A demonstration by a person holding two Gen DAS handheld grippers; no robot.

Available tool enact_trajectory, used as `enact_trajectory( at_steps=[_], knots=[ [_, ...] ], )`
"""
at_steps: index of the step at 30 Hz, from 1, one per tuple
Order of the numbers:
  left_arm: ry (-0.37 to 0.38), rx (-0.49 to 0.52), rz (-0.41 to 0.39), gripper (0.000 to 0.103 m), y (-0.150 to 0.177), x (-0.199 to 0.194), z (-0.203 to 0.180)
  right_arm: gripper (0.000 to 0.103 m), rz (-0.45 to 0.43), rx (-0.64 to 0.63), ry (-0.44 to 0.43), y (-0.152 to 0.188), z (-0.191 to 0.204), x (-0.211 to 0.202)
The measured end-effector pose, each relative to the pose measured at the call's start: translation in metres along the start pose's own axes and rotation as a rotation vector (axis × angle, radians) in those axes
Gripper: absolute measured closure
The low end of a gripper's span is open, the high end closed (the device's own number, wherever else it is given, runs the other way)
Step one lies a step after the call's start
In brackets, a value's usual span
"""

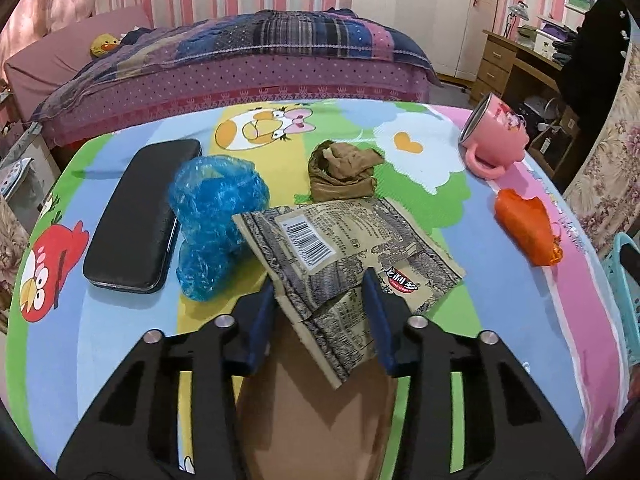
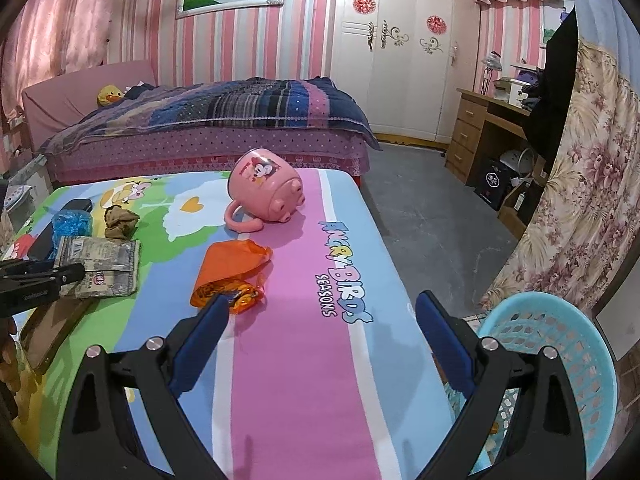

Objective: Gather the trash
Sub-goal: 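Grasp the printed paper wrapper with the left gripper and lift it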

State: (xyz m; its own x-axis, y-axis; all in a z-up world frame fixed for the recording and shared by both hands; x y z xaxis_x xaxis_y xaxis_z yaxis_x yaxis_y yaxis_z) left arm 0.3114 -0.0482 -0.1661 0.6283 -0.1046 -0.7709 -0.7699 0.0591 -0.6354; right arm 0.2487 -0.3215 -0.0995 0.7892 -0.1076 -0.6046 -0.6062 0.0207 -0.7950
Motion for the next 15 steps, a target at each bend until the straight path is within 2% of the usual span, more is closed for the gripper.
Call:
enact_trajectory(
  at_steps=[7, 11, 15],
  knots=[
    [0.026, 0.014, -0.083, 0.078, -0.016, -0.03, -0.008, 0.011, -0.008, -0.005, -0.035, -0.001, 0.017, 0.003],
    [0.016, 0.031, -0.147, 0.087, -0.026, -0.055, -0.009, 0.011, -0.005, -0.026, -0.054, -0.002, 0.031, 0.009],
    [-0.026, 0.032, -0.217, 0.089, -0.038, -0.079, 0.0, 0.011, 0.019, -0.057, -0.066, -0.001, 0.048, 0.023]
  ],
)
Point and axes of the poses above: each gripper's, at about its wrist camera, not at the fingertips, and x roughly the way its jaws point, z to its left, y to its underside, the point moved 9 cm from there along x, roughly the way its jaws point, and after that the axes turned 2 degrees about z, right-handed, at the moved point
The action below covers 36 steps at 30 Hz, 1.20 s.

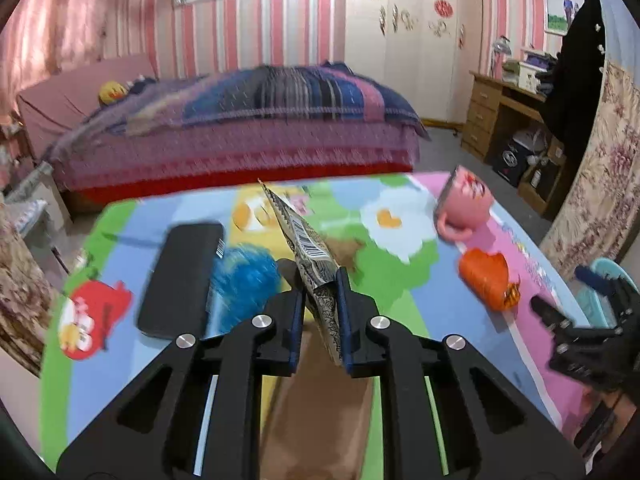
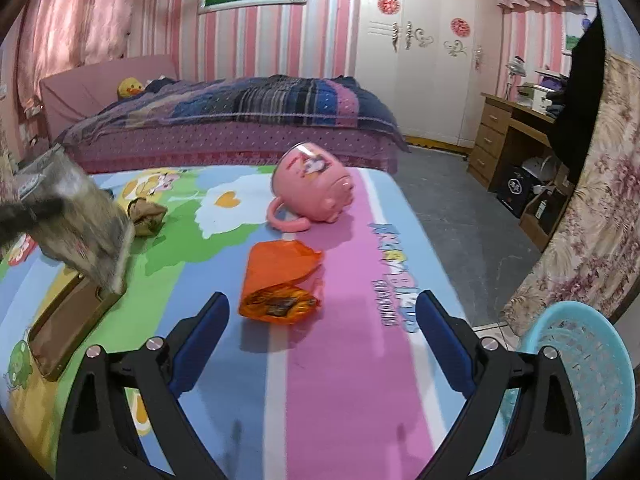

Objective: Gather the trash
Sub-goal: 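Grasp the printed paper wrapper with the left gripper and lift it, then grasp the orange plastic bag with the right gripper while the left gripper holds the wrapper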

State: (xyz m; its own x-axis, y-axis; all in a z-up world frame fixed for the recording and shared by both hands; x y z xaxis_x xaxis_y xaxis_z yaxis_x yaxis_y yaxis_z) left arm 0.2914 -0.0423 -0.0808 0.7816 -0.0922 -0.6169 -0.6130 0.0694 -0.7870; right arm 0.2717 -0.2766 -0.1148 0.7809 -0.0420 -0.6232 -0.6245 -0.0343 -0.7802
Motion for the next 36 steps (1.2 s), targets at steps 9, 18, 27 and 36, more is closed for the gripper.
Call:
enact_trajectory(
  at_steps=[9, 18, 27, 36],
  knots=[
    [-0.09, 0.03, -0.08, 0.09, -0.018, -0.019, 0.016, 0.011, 0.078, -0.033, -0.02, 0.002, 0.023, 0.032],
    [-0.115, 0.032, -0.106, 0.09, -0.023, -0.023, 0.023, 0.026, 0.141, -0.045, -0.031, 0.002, 0.028, 0.058],
    [-0.128, 0.018, -0.101, 0.091, -0.024, -0.02, 0.028, 0.066, 0.143, -0.046, -0.072, 0.005, 0.031, 0.057],
    [-0.133, 0.031, -0.102, 0.091, -0.022, -0.019, 0.023, 0.09, 0.032, -0.023, -0.062, -0.004, 0.015, 0.014]
  ],
)
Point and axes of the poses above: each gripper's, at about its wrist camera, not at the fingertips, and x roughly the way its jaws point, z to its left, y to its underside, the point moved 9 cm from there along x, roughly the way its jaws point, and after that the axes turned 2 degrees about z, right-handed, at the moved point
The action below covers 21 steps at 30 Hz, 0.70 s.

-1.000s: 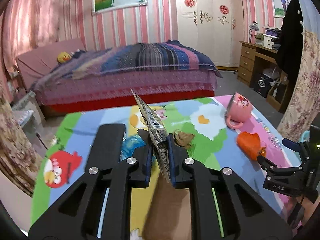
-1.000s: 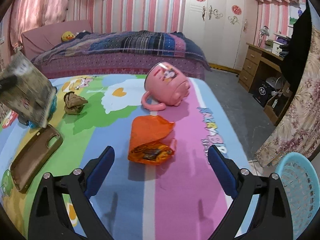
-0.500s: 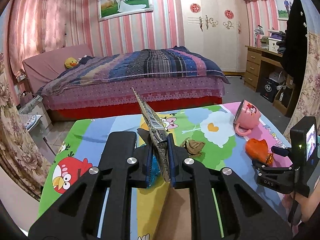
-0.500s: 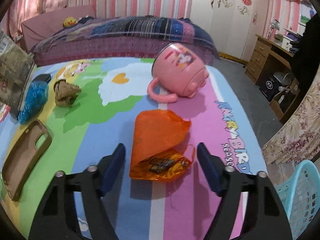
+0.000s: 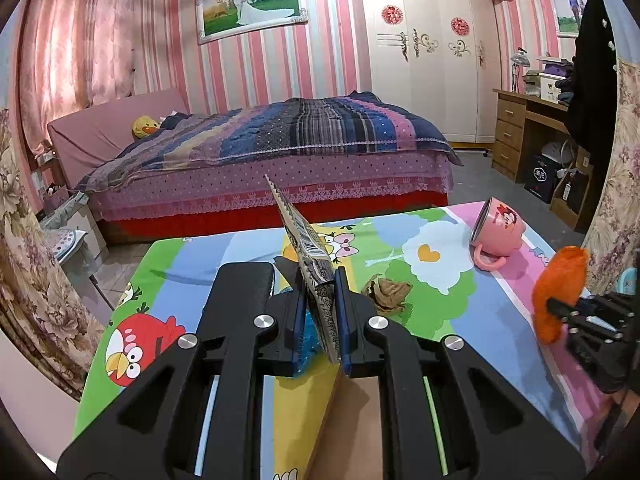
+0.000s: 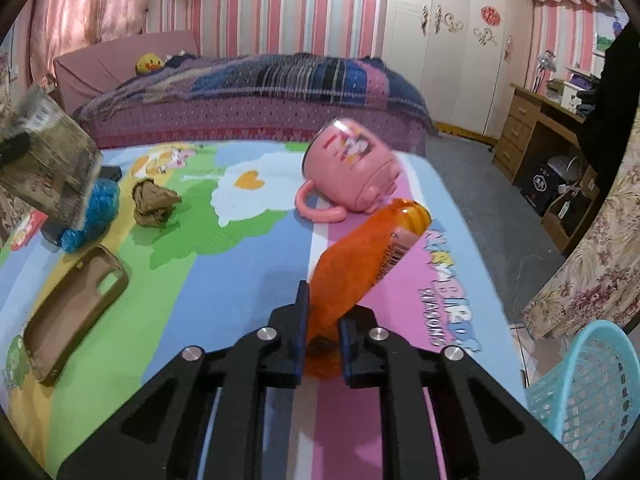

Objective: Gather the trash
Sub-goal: 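Grasp the orange plastic bag with the right gripper while the left gripper holds the wrapper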

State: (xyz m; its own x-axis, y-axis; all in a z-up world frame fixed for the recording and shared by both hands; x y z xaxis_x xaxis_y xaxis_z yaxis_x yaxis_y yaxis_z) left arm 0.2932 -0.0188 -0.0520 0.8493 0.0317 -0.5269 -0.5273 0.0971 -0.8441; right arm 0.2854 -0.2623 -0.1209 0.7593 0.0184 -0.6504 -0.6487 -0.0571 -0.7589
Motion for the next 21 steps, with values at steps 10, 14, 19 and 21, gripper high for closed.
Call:
enact_trajectory(
  at_steps=[10, 14, 19, 21],
  knots=[
    [-0.004, 0.013, -0.013, 0.091, 0.0, -0.005, -0.004, 0.094, -0.072, 0.057, -0.013, -0.001, -0.014, -0.061],
    [-0.002, 0.021, -0.001, 0.091, 0.004, -0.002, -0.009, 0.096, -0.1, 0.062, -0.013, 0.001, -0.014, -0.085],
    [0.0, 0.053, 0.01, 0.091, 0.012, -0.004, -0.02, 0.095, -0.05, 0.045, 0.028, 0.013, -0.024, -0.073],
    [-0.014, 0.075, 0.0, 0.091, 0.012, -0.005, -0.023, 0.094, -0.02, 0.072, 0.0, 0.019, -0.026, -0.061]
  ],
)
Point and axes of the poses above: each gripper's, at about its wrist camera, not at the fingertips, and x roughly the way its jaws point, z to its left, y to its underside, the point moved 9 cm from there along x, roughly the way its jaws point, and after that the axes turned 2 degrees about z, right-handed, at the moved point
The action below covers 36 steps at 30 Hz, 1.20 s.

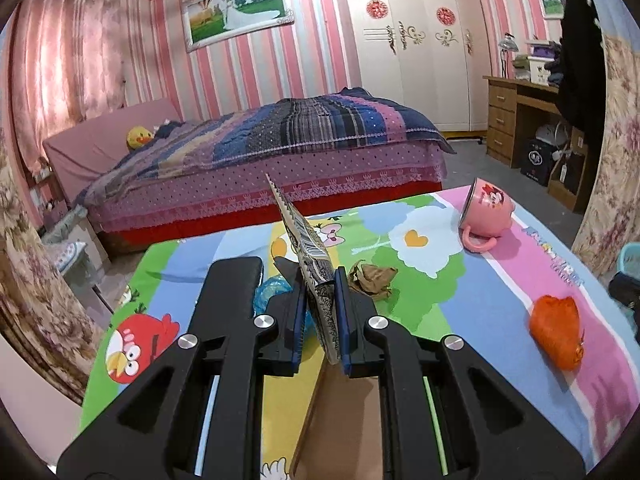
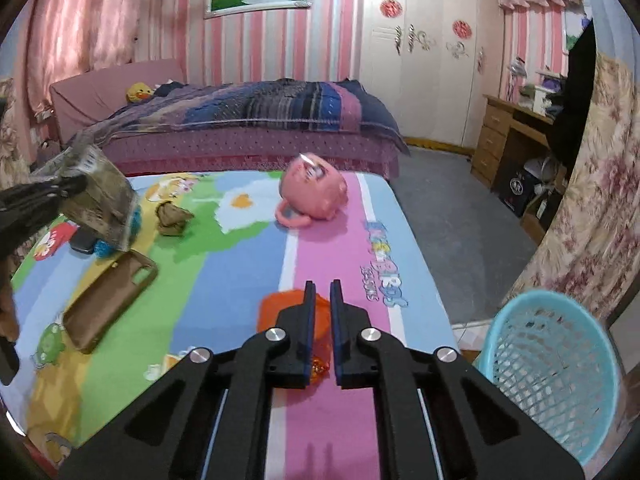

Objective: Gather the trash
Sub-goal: 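Grasp the orange plastic bag with the right gripper while the left gripper holds the wrapper, then carry the paper wrapper and orange bag over the blue basket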

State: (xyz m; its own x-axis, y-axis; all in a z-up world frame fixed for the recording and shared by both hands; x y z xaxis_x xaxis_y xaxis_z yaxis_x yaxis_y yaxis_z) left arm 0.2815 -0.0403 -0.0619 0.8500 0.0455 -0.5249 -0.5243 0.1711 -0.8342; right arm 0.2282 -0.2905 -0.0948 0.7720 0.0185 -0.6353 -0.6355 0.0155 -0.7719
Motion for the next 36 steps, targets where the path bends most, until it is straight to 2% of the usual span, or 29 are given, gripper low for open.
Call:
enact_trajectory(
  at_steps=[1, 2, 3, 4, 9, 12, 13, 14, 16, 17, 19, 27, 32, 36],
  knots=[
    [-0.004, 0.002, -0.002, 0.091, -0.001, 0.0, 0.0, 0.08, 0.011, 0.009, -0.004, 0.003, 0.0, 0.007],
    [-0.005, 0.0, -0.001, 0.091, -0.001, 0.002, 0.001, 0.049, 0.011, 0.013, 0.0, 0.004, 0.001, 0.014],
    [-0.003, -0.006, 0.002, 0.091, -0.001, 0.003, 0.002, 0.037, 0.01, 0.01, -0.003, 0.007, 0.002, 0.017],
    [-0.001, -0.009, 0.006, 0.091, -0.001, 0.004, 0.004, 0.033, 0.028, -0.002, -0.003, 0.011, 0.005, 0.025],
    [-0.009, -0.007, 0.01, 0.091, 0.001, 0.007, 0.011, 0.033, 0.132, -0.063, 0.011, 0.036, 0.017, 0.048],
    [-0.01, -0.017, 0.016, 0.091, 0.002, 0.009, 0.016, 0.037, 0.18, -0.084, 0.027, 0.047, 0.019, 0.057],
    [-0.009, -0.023, 0.018, 0.091, 0.003, 0.009, 0.018, 0.054, 0.178, -0.084, 0.011, 0.047, 0.02, 0.057],
    [-0.006, -0.028, 0.018, 0.091, 0.003, 0.009, 0.02, 0.062, 0.171, -0.081, 0.007, 0.047, 0.02, 0.056],
    [-0.003, -0.033, 0.016, 0.091, 0.002, 0.008, 0.021, 0.071, 0.153, -0.077, -0.015, 0.046, 0.021, 0.052],
    [-0.002, -0.035, 0.015, 0.091, 0.003, 0.007, 0.022, 0.086, 0.144, -0.075, -0.018, 0.045, 0.021, 0.05],
    [-0.002, -0.033, 0.016, 0.091, 0.003, 0.007, 0.022, 0.095, 0.113, -0.068, -0.024, 0.038, 0.018, 0.042],
    [0.05, -0.037, -0.001, 0.091, -0.003, -0.007, 0.007, 0.098, -0.02, -0.027, -0.003, 0.002, -0.017, -0.008],
    [0.113, -0.009, -0.029, 0.091, -0.011, -0.024, -0.027, 0.098, -0.084, 0.034, 0.045, -0.012, -0.058, -0.038],
    [0.191, 0.032, -0.045, 0.091, -0.019, -0.038, -0.073, 0.098, -0.134, 0.098, 0.12, -0.014, -0.109, -0.065]
  ],
)
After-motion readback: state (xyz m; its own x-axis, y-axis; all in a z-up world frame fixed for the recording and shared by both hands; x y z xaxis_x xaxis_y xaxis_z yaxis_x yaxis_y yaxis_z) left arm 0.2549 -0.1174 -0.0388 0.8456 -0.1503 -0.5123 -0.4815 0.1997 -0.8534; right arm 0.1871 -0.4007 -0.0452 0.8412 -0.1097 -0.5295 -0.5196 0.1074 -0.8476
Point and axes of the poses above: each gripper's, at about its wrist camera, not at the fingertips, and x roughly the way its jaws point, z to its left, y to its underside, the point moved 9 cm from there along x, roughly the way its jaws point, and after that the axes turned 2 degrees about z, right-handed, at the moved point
